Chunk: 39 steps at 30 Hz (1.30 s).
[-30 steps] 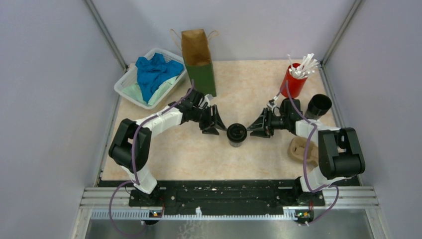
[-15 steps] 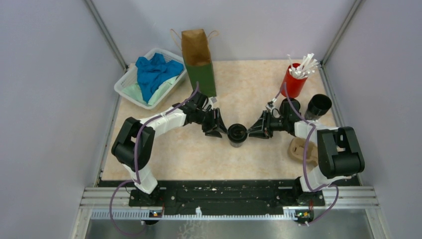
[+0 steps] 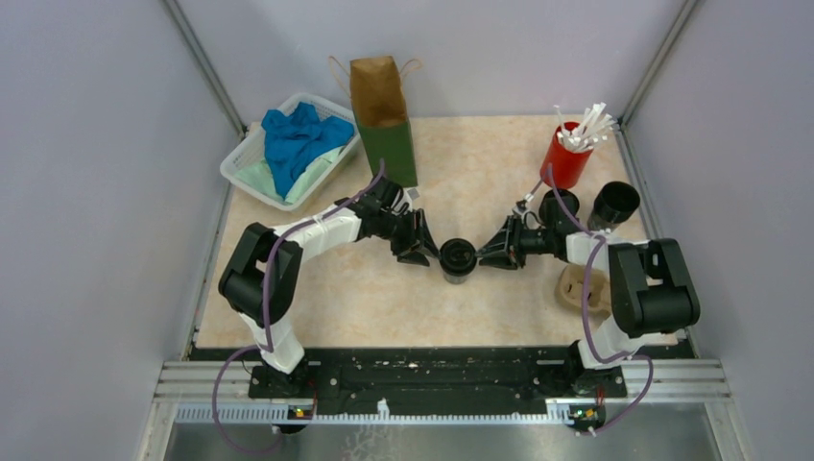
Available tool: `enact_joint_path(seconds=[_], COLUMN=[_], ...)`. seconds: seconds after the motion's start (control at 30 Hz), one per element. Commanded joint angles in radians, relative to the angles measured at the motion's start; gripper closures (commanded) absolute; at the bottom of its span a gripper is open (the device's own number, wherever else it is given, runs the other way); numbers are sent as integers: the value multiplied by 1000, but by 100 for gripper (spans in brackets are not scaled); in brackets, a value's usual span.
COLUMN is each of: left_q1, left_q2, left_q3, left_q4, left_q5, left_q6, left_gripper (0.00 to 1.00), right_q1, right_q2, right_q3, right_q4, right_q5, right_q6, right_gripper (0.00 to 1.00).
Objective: Pack the takeout coffee
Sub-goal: Close the cup lid on the coffee cup.
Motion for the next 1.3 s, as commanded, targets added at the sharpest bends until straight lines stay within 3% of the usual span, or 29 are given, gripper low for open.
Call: enact_joint_path(seconds=[0.0,0.2,0.37,0.83,1.17,1.27], left_q1=[-4,-9,-15,-23,-40,-40], left_q2=[75,55,46,43,48,35], left_q3=[-17,38,57,190,191,195], left_q4=[-84,-135,-142,-167,-172,-183], left_q5=[-155,-179,-172,-147,-149,-153], left_q6=[27,69,70,68,68,72], left_gripper=[50,49,48,45,44,42], right_q1=[9,8,4,5,1,-12], right_q2=[63,-89,-147,-94,-128,-151], right_q3=[16,56,83,79,52,56], right_q4=[-132,-110,-108,-67,-84,-102], right_q5=[203,68,44,31,39,33], right_q6=[-88,-89,-80,-78,-89,-102], right_gripper=[64,57,49,45,43,36])
